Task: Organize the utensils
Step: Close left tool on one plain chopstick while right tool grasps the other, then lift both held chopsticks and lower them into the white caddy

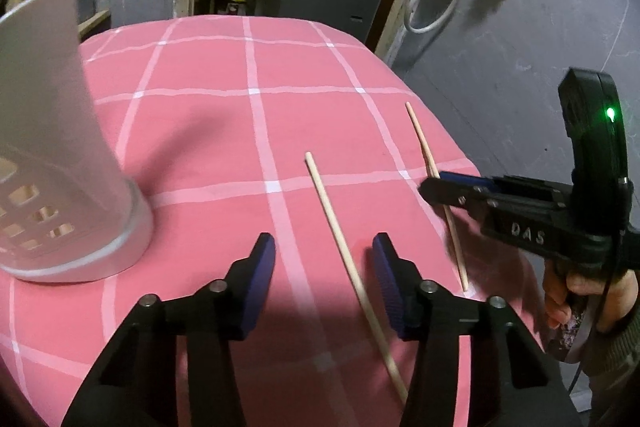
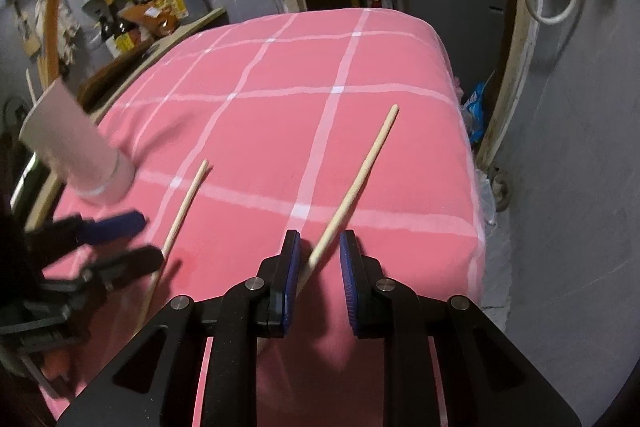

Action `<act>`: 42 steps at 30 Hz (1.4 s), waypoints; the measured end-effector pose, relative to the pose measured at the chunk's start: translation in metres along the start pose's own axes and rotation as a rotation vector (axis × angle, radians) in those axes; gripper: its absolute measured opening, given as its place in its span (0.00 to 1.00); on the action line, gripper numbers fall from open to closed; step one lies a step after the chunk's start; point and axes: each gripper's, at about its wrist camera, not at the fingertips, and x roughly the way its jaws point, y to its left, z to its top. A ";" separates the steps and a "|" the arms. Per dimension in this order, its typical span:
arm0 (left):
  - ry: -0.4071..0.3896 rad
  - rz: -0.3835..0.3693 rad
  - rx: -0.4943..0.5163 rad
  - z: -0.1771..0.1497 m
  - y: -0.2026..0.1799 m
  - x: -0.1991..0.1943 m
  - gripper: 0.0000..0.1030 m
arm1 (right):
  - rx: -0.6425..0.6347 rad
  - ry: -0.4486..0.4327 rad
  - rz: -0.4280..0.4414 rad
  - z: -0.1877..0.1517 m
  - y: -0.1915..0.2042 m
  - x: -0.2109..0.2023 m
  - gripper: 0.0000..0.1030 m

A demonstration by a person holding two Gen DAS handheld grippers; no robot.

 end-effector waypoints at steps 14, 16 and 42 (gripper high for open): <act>0.087 -0.050 -0.039 0.017 -0.009 0.018 0.24 | 0.107 0.037 -0.002 0.021 -0.006 0.015 0.19; 0.094 -0.048 -0.051 0.019 -0.009 0.020 0.18 | 0.131 0.040 0.000 0.022 -0.009 0.015 0.17; -0.241 -0.070 -0.021 -0.010 -0.003 -0.078 0.02 | 0.136 -0.460 0.180 -0.024 0.067 -0.079 0.03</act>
